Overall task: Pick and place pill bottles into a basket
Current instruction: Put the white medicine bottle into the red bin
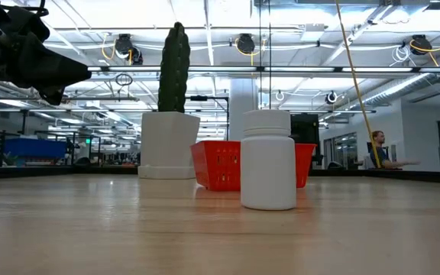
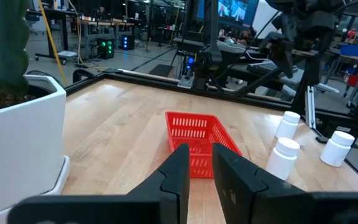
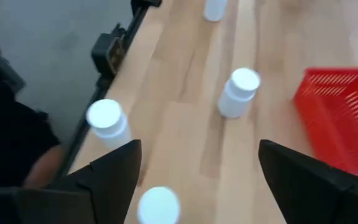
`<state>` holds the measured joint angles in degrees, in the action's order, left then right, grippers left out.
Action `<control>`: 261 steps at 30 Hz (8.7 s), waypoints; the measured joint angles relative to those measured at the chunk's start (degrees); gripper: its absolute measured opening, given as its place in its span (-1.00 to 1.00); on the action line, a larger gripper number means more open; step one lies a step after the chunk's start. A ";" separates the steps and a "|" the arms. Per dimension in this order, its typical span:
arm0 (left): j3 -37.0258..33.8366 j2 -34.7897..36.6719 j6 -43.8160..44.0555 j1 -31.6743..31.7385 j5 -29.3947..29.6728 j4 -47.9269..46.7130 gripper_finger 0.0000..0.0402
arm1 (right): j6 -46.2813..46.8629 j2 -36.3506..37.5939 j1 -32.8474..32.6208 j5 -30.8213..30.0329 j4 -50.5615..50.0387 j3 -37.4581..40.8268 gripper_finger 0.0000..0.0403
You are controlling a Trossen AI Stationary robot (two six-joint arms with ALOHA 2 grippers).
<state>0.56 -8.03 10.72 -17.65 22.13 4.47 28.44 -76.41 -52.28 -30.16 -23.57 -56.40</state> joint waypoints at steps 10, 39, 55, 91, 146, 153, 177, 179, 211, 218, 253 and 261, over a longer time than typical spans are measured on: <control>0.00 0.00 0.00 0.00 0.00 0.02 -0.63 | 8.01 -6.02 -1.37 2.54 -1.11 0.02 0.50; 0.02 0.02 0.00 0.00 0.02 0.04 -0.63 | 15.83 -12.56 -1.43 6.48 3.08 4.00 0.43; 0.07 0.02 0.01 -0.02 0.02 0.04 -0.63 | 14.19 -12.56 -1.34 6.28 9.82 7.56 -0.09; 0.07 0.02 0.00 0.00 0.02 0.07 -0.63 | -21.97 0.63 32.70 6.34 13.03 4.31 -0.23; 0.09 0.00 0.02 0.00 0.02 0.06 -0.63 | -21.85 -9.54 49.60 22.36 17.11 5.40 -0.22; 0.09 0.00 0.02 -0.02 0.02 0.07 -0.63 | -22.09 -9.54 49.78 21.24 19.52 6.34 -0.22; 0.09 -0.15 0.00 0.00 0.02 0.04 -0.63 | -22.22 -11.49 50.80 22.87 22.75 6.43 -0.22; 0.09 -0.15 0.00 -0.01 0.02 0.05 -0.63 | -22.22 -11.49 50.80 22.87 22.74 6.43 -0.22; 0.09 -0.15 0.01 -0.01 0.02 0.04 -0.63 | -21.34 -11.49 50.56 24.43 21.62 6.34 -0.23; 0.09 -0.15 0.00 -0.01 0.02 0.04 -0.63 | -19.85 -11.81 50.59 26.20 20.51 6.34 -0.21; 0.09 -0.17 0.00 -0.01 0.04 0.07 -0.63 | -25.48 -18.54 51.56 24.05 25.51 6.34 -0.05; 0.09 -0.16 0.00 -0.02 0.04 0.05 -0.63 | -26.35 -18.68 51.55 21.28 24.85 6.49 0.03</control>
<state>0.64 -8.19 10.72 -17.67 22.17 4.52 2.10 -95.09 -0.73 -8.88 1.28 -49.91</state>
